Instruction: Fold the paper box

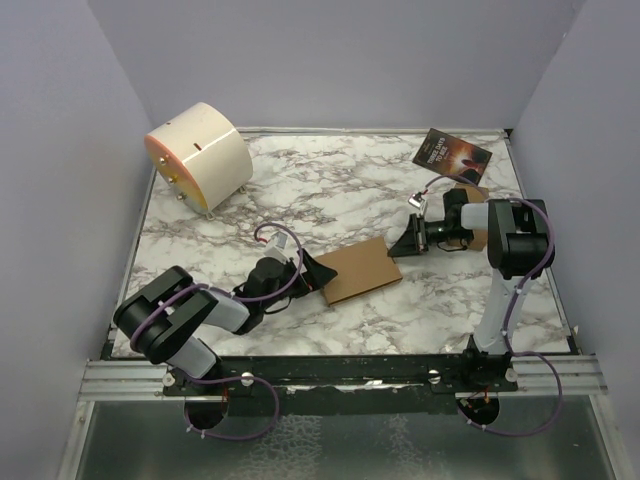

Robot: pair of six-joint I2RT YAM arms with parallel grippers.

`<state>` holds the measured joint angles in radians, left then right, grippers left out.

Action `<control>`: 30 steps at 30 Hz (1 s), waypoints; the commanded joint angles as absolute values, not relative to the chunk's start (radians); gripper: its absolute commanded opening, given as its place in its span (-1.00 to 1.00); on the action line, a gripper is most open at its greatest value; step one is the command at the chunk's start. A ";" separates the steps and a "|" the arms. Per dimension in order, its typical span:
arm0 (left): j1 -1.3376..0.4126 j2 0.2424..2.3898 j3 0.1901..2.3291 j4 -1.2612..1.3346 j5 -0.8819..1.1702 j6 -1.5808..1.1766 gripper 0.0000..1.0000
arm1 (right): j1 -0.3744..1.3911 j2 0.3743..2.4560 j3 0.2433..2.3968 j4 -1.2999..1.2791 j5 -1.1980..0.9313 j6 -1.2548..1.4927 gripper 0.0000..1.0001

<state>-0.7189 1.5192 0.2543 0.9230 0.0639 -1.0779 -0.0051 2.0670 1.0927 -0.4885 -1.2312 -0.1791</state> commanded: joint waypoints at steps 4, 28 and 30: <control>-0.713 1.481 0.216 0.929 0.057 -1.068 0.86 | -0.048 2.097 1.067 -0.453 -1.169 -0.170 -0.63; -0.778 1.751 0.207 1.293 0.006 -1.267 0.81 | -0.084 2.156 1.058 -0.460 -1.155 -0.175 -0.67; -0.785 1.754 0.207 1.322 -0.005 -1.266 0.81 | -0.086 2.157 1.058 -0.461 -1.156 -0.176 -0.67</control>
